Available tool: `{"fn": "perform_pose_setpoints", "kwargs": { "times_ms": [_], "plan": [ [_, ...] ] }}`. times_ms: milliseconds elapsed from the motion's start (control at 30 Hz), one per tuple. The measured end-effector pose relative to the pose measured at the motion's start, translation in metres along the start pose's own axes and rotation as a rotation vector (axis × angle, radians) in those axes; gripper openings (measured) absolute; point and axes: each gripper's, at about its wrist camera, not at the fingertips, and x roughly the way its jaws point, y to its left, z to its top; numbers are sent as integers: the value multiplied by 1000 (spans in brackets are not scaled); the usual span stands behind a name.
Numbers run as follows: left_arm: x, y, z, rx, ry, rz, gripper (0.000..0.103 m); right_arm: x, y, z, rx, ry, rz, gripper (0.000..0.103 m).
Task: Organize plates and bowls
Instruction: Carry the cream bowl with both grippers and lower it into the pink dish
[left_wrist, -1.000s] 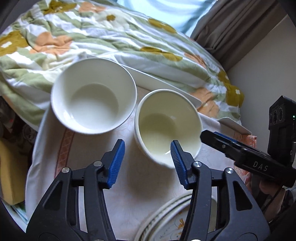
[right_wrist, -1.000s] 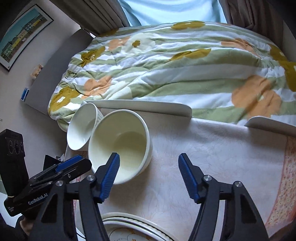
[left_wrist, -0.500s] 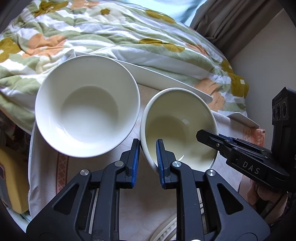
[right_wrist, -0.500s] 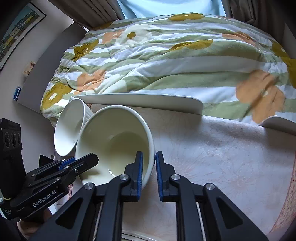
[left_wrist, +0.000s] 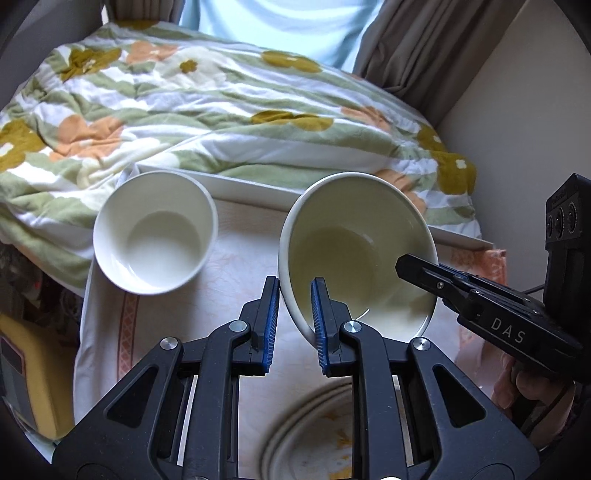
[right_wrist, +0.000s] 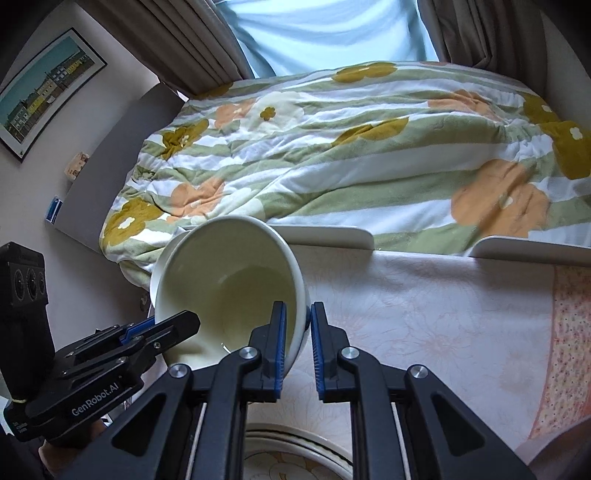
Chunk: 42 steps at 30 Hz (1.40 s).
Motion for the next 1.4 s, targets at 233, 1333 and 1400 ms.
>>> {"fn": "perform_pose_setpoints", "kwargs": {
  "times_ms": [233,1333,1400],
  "plan": [
    [-39,-85,-27,51,-49,-31,15,-87,-27,-21,-11,-99,-16,12],
    [80,-295,-172,290,243,17,14,-156,-237,-173,205,14,-127,12],
    [82,-299,-171,318,231,39,14,-153,-240,-172,202,21,-128,12]
  ]
}}
